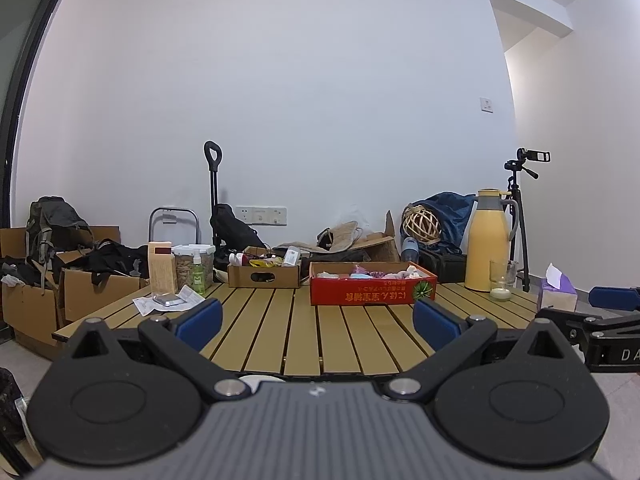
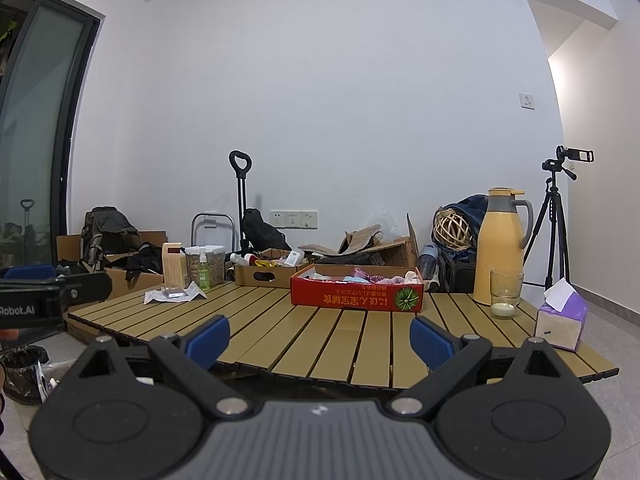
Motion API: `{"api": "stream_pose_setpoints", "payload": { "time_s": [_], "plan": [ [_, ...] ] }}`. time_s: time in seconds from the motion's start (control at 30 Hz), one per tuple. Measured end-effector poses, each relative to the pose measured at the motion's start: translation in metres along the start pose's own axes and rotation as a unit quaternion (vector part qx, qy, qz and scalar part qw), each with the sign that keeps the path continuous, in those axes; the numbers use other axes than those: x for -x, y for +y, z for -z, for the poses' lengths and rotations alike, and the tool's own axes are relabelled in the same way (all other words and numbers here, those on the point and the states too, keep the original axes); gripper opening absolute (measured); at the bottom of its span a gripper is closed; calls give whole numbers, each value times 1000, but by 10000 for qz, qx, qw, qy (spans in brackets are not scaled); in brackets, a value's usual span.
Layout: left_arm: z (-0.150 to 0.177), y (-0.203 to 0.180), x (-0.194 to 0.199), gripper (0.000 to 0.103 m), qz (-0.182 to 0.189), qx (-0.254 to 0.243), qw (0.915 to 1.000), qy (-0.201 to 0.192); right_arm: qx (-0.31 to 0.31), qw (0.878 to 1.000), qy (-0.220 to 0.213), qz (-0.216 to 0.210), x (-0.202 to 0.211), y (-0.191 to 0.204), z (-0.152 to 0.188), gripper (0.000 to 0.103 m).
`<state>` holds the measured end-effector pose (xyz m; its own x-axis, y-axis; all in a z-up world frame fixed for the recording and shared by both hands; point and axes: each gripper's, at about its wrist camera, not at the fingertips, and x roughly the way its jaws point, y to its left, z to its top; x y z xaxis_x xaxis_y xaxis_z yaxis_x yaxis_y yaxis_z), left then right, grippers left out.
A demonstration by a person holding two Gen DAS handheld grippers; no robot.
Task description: Organize soft objects
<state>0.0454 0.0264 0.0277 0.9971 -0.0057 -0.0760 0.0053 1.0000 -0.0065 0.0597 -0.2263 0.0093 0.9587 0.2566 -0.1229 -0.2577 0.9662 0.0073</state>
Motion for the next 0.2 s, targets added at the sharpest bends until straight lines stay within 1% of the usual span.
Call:
{"api": "stream_pose_setpoints", "payload": {
  "time_s": [0.2],
  "plan": [
    [2,0,-3,103,41,-10,10000,43,-3,10000,1,9,0,1,0,97]
  ]
}}
